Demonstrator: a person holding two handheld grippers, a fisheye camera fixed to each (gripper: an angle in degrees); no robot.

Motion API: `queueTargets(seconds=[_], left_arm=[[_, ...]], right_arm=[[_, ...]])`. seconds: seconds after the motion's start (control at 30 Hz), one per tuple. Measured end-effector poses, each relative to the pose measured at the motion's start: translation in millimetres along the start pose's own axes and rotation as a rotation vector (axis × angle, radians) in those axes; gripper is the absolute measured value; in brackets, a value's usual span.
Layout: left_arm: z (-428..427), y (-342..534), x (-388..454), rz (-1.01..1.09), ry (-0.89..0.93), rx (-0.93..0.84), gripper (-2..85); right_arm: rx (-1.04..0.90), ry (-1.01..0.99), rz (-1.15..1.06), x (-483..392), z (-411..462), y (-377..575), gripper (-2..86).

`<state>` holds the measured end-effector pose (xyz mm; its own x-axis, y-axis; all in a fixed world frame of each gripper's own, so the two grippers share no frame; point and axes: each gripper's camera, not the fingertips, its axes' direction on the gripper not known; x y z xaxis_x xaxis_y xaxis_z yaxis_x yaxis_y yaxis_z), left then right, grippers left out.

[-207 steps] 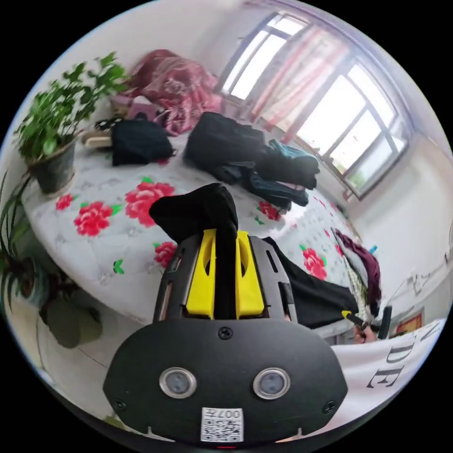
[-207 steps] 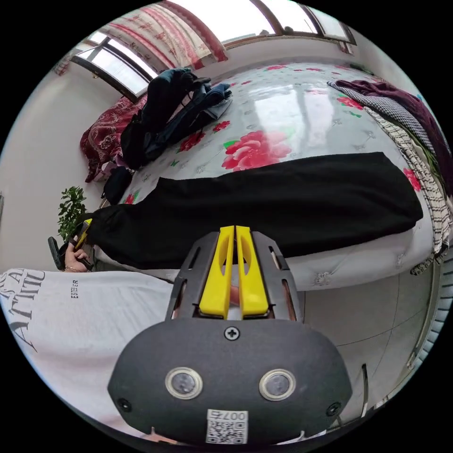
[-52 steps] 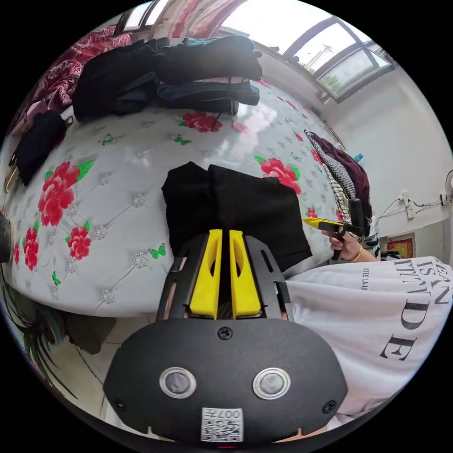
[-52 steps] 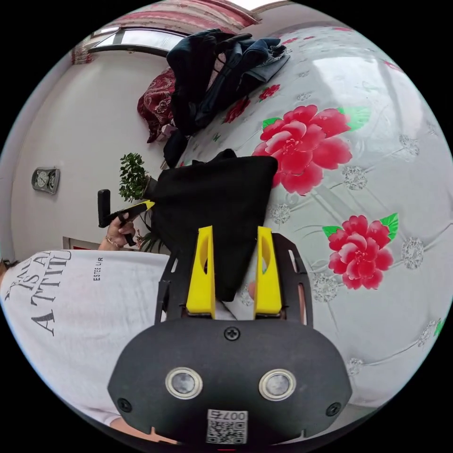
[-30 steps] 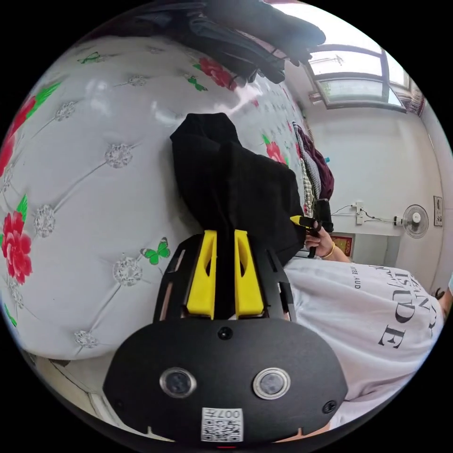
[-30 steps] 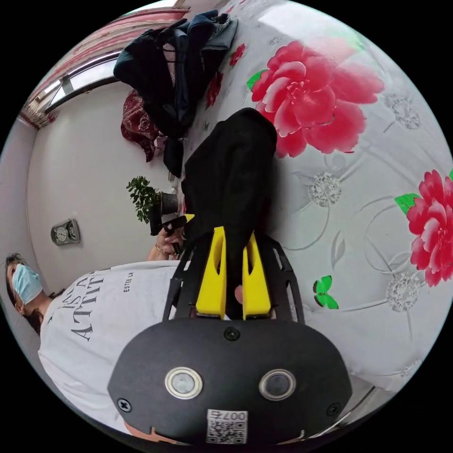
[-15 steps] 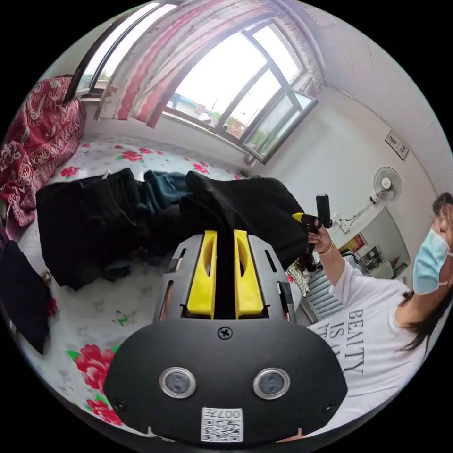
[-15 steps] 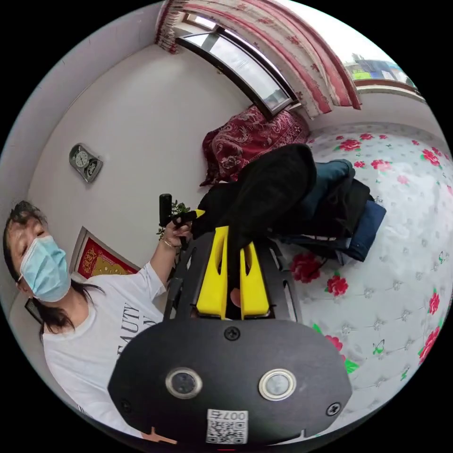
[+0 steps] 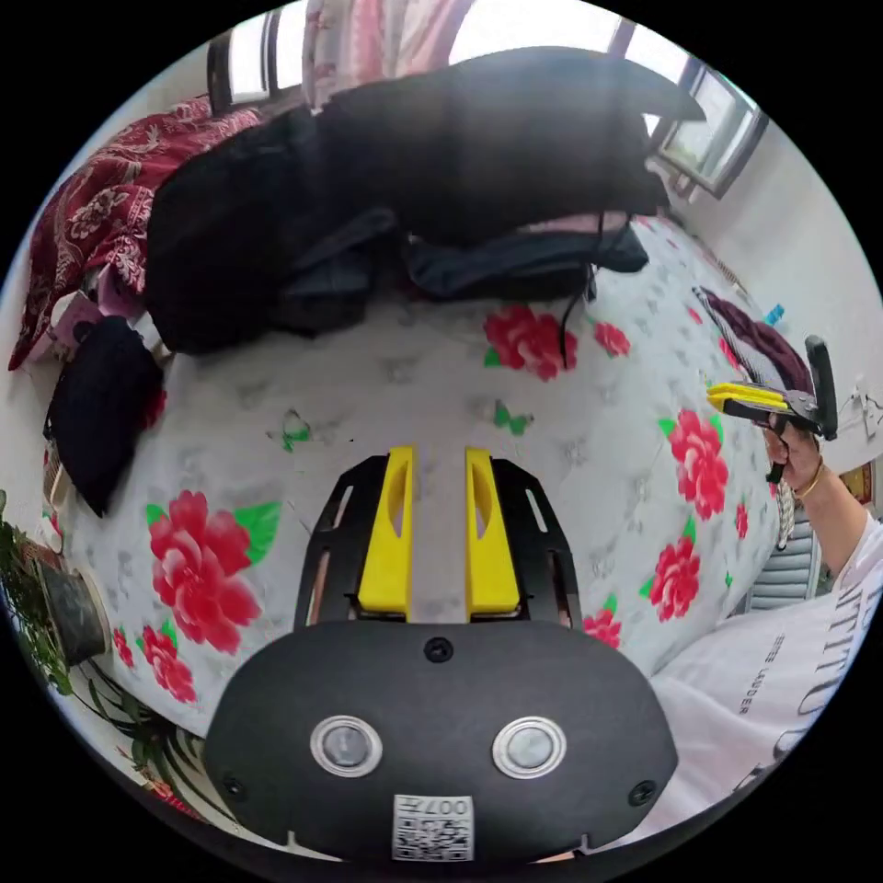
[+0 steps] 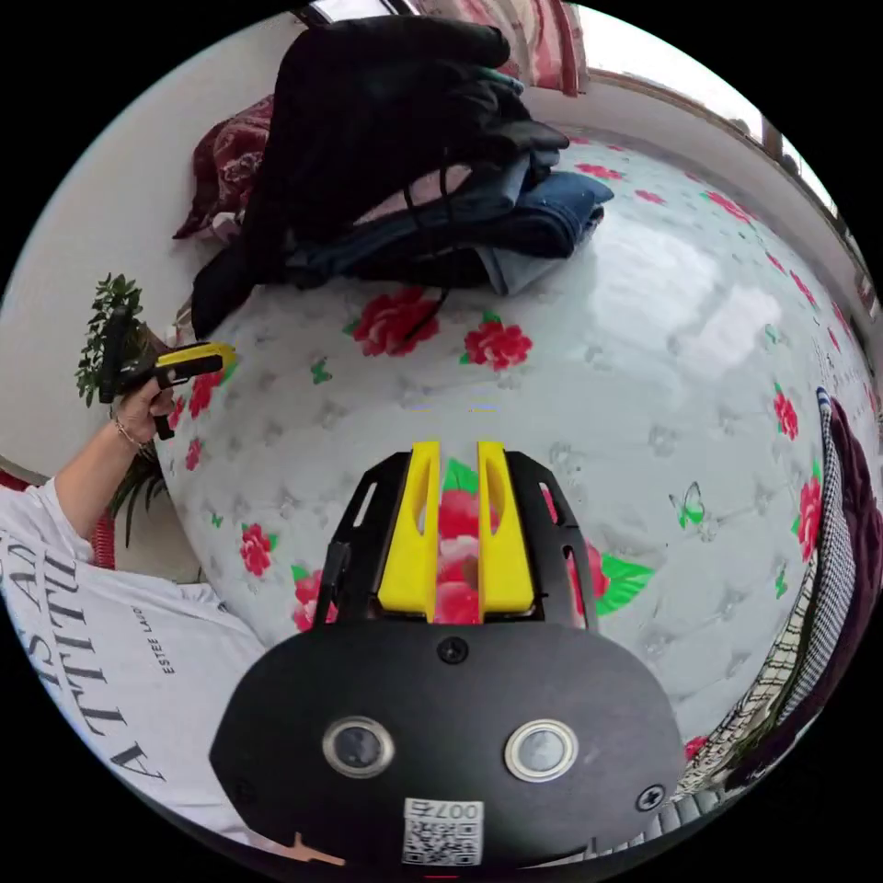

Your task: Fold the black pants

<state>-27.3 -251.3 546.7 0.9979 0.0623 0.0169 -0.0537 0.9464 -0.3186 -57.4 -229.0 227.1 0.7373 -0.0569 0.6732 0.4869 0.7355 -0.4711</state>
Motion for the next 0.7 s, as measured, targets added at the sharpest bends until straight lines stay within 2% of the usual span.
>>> queueTargets(seconds=[0.1,0.17,0.23,0.37,0.43,0.53,0.6,0.7], left_arm=[[17,38,61,0.073,-0.020,-0.125,7.5],[18,47,97,0.124,-0.036,-0.168,6.9],[22,45,143,0.201,-0.030,-0.224,6.8],[34,27,199,0.316,-0.119,-0.294,5.8],[45,16,224,0.358,-0.206,-0.344,3.4],[47,9,245,0.364,-0.246,-0.361,0.4],[46,8,253,0.352,-0.278,-0.350,-0.3],[46,3,264,0.339,-0.321,-0.357,-0.7]], right_arm=[[-0.098,0.085,0.044,7,20,85,5.0],[-0.021,0.195,0.136,18,2,125,5.2],[0.142,0.320,0.373,57,-36,171,5.7],[0.241,0.360,0.680,142,-81,239,6.2],[0.408,0.435,0.936,196,-114,306,6.5],[0.599,0.422,1.220,254,-150,395,7.0],[0.678,0.487,1.294,273,-167,432,7.3],[0.666,0.614,1.334,303,-185,465,8.2]])
